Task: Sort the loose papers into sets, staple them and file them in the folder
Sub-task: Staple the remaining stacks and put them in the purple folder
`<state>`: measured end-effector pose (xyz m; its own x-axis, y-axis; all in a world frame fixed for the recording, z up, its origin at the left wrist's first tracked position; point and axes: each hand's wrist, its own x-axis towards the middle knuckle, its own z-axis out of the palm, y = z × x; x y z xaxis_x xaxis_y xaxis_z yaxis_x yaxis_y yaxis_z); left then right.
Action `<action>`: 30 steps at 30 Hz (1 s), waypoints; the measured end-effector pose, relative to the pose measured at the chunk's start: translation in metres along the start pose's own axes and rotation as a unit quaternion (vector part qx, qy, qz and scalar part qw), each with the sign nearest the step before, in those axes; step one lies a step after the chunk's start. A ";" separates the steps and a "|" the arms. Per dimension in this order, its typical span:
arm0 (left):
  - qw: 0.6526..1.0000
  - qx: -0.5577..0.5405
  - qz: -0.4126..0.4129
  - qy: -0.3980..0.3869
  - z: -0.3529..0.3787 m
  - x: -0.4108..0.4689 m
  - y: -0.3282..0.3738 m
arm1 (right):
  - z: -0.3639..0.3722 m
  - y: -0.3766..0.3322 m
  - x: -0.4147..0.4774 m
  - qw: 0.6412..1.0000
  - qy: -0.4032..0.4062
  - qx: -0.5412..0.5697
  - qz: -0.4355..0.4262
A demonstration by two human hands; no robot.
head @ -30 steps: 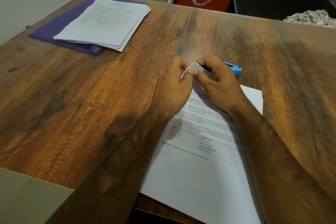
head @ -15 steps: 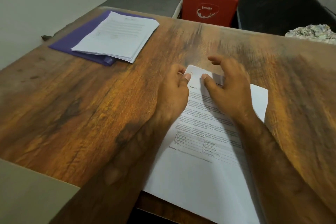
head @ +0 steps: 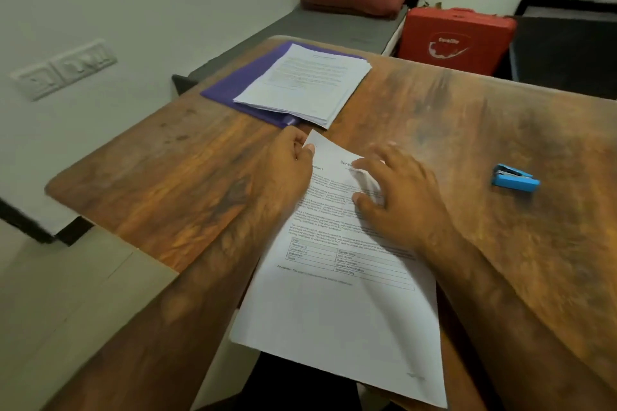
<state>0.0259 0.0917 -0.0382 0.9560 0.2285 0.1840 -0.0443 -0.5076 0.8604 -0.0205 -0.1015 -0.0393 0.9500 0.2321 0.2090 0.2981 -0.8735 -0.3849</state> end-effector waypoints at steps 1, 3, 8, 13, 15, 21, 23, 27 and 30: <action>0.999 0.042 0.005 0.003 -0.006 0.001 -0.003 | 0.003 -0.007 0.006 1.000 -0.003 0.001 -0.003; 0.992 0.122 0.024 0.001 -0.017 0.006 -0.009 | 0.011 -0.021 0.020 1.000 0.001 0.021 -0.004; 0.969 0.240 0.049 -0.027 -0.036 0.031 -0.018 | 0.022 -0.039 0.066 0.990 0.048 0.104 0.077; 0.980 0.190 0.044 -0.044 -0.027 0.045 -0.024 | 0.017 -0.047 0.125 0.948 0.017 0.187 0.258; 0.978 0.197 0.044 -0.048 -0.024 0.050 -0.025 | 0.019 -0.050 0.142 0.927 0.025 0.211 0.309; 0.960 0.269 0.071 -0.008 -0.010 0.047 -0.029 | 0.029 -0.057 0.181 0.862 0.053 0.358 0.354; 0.958 0.273 0.087 -0.005 -0.009 0.046 -0.032 | 0.029 -0.064 0.188 0.846 0.026 0.383 0.370; 0.946 0.304 0.109 -0.004 -0.006 0.047 -0.035 | 0.028 -0.071 0.191 0.817 -0.025 0.394 0.420; 0.947 0.301 0.115 0.001 -0.005 0.046 -0.038 | 0.029 -0.073 0.193 0.808 -0.018 0.406 0.428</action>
<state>0.0702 0.1252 -0.0601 0.9404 0.0559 0.3355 -0.0770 -0.9257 0.3702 0.1434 0.0193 0.0028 0.8383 -0.2824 -0.4663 -0.5199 -0.1565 -0.8398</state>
